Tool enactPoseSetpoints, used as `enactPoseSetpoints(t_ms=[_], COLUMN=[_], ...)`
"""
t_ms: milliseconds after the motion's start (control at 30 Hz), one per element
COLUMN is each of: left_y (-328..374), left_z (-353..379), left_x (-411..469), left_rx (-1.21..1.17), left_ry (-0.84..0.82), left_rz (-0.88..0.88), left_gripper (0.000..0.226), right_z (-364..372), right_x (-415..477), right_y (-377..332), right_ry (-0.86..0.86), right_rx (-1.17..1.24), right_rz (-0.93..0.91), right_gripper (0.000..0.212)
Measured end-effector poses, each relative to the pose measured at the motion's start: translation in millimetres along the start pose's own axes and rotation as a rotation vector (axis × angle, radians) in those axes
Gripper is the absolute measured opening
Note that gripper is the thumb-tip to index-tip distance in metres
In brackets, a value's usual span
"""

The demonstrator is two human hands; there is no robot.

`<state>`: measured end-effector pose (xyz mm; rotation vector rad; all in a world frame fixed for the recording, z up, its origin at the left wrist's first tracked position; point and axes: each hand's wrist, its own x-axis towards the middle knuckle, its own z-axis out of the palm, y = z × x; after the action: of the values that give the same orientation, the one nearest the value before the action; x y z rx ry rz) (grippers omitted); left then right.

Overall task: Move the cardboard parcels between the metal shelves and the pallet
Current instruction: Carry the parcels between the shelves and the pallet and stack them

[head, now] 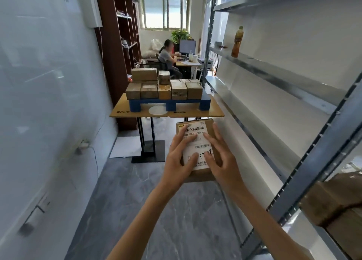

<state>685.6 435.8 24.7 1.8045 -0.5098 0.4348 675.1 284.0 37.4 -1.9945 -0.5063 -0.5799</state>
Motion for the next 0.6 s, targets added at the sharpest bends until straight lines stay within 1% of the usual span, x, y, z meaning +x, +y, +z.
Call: enactPoseSetpoints(t_ms=[67, 200, 333, 433, 600], left_y=[-18.2, -53.3, -85.5, -113.3, -157.4], left_z=[3.0, 14.3, 30.3, 40.3, 39.1], left_x=[22.5, 76.7, 136.0, 174.8, 229.4], left_rx=[0.018, 0.011, -0.012, -0.002, 0.035], left_ry=[0.020, 0.059, 0.094, 0.110, 0.133], left_rz=[-0.007, -0.040, -0.055, -0.074, -0.116], left_gripper=[0.044, 0.043, 0.038, 0.038, 0.038], right_z=[6.1, 16.5, 24.8, 28.4, 49.6], right_x=[24.0, 77.6, 131.1, 168.3, 222.5], right_y=[18.1, 70.0, 123.7, 153.0, 190.7], right_ry=[-0.016, -0.014, 0.018, -0.002, -0.005], right_rx=[-0.005, -0.028, -0.021, 0.004, 0.026], right_rz=[0.006, -0.041, 0.020, 0.009, 0.004], right_gripper=[0.048, 0.046, 0.043, 0.040, 0.040])
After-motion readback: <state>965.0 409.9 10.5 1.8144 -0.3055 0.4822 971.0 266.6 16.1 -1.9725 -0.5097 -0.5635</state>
